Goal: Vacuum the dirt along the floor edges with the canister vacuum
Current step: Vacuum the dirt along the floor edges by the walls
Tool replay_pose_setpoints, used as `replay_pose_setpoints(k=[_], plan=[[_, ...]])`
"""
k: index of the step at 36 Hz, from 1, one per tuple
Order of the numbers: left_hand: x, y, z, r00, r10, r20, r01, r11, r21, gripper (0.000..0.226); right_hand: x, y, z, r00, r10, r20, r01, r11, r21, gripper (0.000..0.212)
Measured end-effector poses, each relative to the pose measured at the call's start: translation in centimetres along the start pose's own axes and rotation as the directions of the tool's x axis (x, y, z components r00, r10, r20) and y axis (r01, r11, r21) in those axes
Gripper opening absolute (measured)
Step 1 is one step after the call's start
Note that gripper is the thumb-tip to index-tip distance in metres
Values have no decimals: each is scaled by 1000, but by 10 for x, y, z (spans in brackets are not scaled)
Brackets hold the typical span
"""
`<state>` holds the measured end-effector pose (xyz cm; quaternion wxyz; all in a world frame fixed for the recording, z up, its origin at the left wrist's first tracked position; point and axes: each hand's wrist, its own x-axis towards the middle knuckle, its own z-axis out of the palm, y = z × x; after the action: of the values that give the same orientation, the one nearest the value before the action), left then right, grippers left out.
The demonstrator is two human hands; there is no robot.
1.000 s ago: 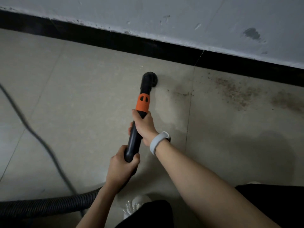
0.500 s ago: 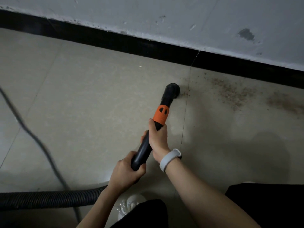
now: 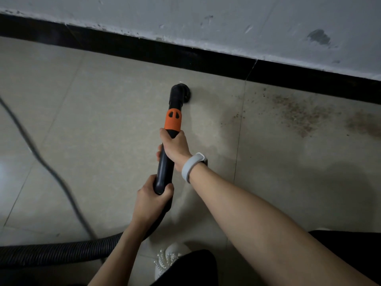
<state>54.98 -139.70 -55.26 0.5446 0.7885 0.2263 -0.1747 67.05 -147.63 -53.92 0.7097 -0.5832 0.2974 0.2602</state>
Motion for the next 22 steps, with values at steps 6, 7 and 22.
replay_pose_setpoints(k=[6, 7, 22], plan=[[6, 9, -3, 999, 43, 3, -43, 997, 64, 9, 1, -7, -1, 999, 21, -39, -20, 999, 28, 34], [5, 7, -4, 998, 57, 11, -58, 994, 94, 9, -2, -6, -4, 998, 27, -49, -24, 998, 50, 34], [-28, -47, -13, 907, 289, 307, -416, 726, 547, 65, -76, 85, -50, 916, 55, -396, 100, 928, 360, 22]])
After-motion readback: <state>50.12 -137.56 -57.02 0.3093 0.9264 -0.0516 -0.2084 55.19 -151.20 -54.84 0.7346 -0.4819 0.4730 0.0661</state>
